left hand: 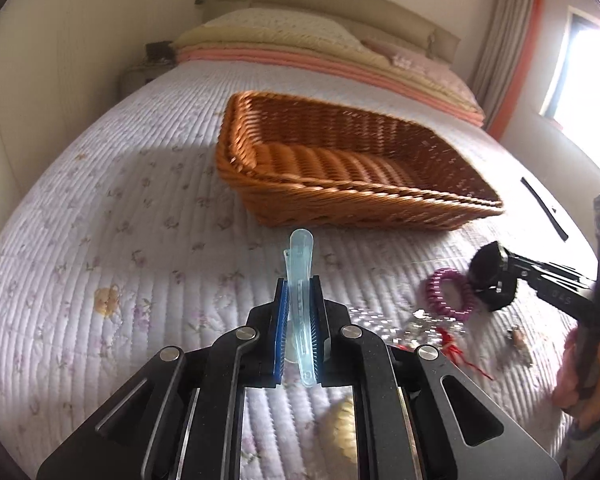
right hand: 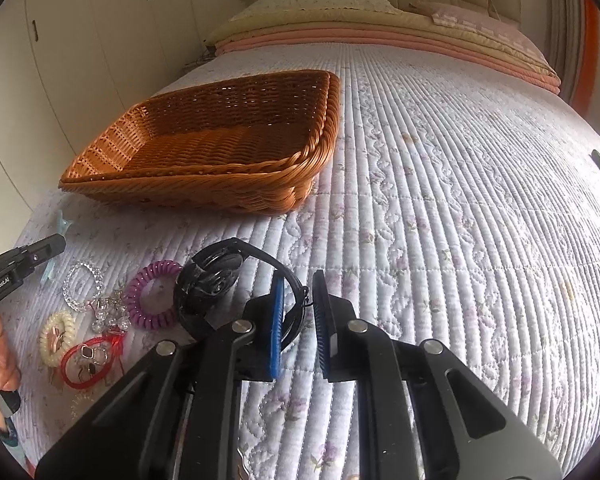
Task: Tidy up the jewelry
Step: 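Carry the hair clip and watch into the basket and open both tools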
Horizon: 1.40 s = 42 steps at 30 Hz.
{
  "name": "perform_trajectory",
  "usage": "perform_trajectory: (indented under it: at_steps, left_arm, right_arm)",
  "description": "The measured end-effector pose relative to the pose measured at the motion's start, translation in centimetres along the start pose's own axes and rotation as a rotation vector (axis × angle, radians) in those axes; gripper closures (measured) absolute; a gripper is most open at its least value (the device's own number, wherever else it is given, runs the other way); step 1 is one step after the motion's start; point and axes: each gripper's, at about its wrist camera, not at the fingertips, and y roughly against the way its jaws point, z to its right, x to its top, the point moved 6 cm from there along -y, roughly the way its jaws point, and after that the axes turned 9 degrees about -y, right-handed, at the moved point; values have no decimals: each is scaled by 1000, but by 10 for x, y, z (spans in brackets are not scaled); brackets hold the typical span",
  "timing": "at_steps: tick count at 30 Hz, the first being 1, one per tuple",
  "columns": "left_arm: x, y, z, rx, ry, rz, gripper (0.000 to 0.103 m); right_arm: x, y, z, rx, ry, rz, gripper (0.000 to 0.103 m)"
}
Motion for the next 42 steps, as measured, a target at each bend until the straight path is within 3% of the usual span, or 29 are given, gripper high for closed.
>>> perform_trajectory:
  at_steps: [6,14,20,24,30,35,42]
  left_arm:
    - [4,18,15,-39,-29,62,94]
    - [11,36,24,-49,-54,119,94]
    - [54,53,33,-66,-93,191,94]
    - [92,40,32,-65,-110,203,94]
    - [120,-13,19,-67,-70,122,94]
    - [120,-62,8,-65,-36,15,94]
    - [107,-88,4,-58,-39,-54,94]
  right_arm:
    - [-2,16,5,43,-35,37,90]
    - [6,50,1,154,-72,148,90]
    - [53,85,-23,183,-44,248,90]
    - [94,75,-47,175,-24,271,90]
    - [132,12,-65,101,-11,176,90]
    - [132,-50,-70,3,1,40,90]
    - [119,-82,-59,-39,-35,-49,90]
